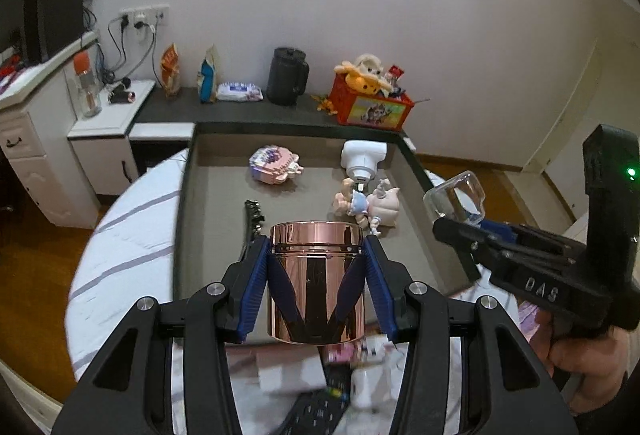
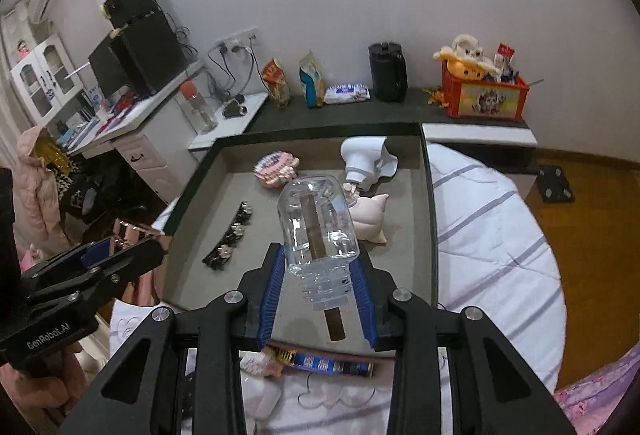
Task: Organize rigid objects
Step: 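Carry the copper jar with the left gripper while the right gripper carries the bottle over the tray, then release the copper jar into the tray with the left gripper while the right gripper releases the bottle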
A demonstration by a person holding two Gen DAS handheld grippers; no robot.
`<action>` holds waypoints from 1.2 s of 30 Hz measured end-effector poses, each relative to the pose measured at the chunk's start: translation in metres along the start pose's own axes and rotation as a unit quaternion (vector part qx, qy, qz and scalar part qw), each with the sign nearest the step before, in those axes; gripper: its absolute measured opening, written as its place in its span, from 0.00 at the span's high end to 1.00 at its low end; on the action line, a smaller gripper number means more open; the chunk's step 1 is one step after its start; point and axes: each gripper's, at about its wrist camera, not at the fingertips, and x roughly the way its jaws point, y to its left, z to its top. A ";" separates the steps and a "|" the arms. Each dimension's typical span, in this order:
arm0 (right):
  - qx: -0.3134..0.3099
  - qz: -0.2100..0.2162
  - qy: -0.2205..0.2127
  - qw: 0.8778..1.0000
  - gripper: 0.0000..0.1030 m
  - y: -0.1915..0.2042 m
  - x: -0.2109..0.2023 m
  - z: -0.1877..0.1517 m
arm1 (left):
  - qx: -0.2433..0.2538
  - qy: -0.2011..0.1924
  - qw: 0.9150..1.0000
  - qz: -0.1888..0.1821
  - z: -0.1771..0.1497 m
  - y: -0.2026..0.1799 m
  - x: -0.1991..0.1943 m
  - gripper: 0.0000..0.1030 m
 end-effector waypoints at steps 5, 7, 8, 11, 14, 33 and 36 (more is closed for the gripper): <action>0.008 -0.005 0.027 1.000 0.67 -0.005 0.029 0.002 | -0.004 0.023 1.000 0.004 0.005 0.000 0.035 0.54; 0.015 -0.008 0.038 0.999 0.67 -0.009 0.040 0.000 | -0.005 0.030 1.000 0.008 0.005 0.001 0.045 0.54; 0.018 -0.009 0.042 0.999 0.67 -0.011 0.044 -0.001 | -0.004 0.034 0.999 0.011 0.005 0.001 0.051 0.54; 0.022 -0.013 0.055 0.998 0.67 -0.014 0.054 -0.003 | -0.004 0.046 0.999 0.015 0.004 0.002 0.063 0.54; 0.023 -0.015 0.062 0.998 0.67 -0.015 0.059 -0.005 | -0.008 0.056 0.998 0.017 0.001 0.005 0.073 0.54; 0.010 -0.032 0.069 0.997 0.49 -0.006 0.062 -0.012 | -0.011 0.051 0.995 0.079 -0.006 0.016 0.059 0.12; 0.010 -0.066 0.051 0.996 0.14 -0.006 0.051 -0.013 | -0.020 0.033 0.996 0.085 -0.007 0.024 0.038 0.02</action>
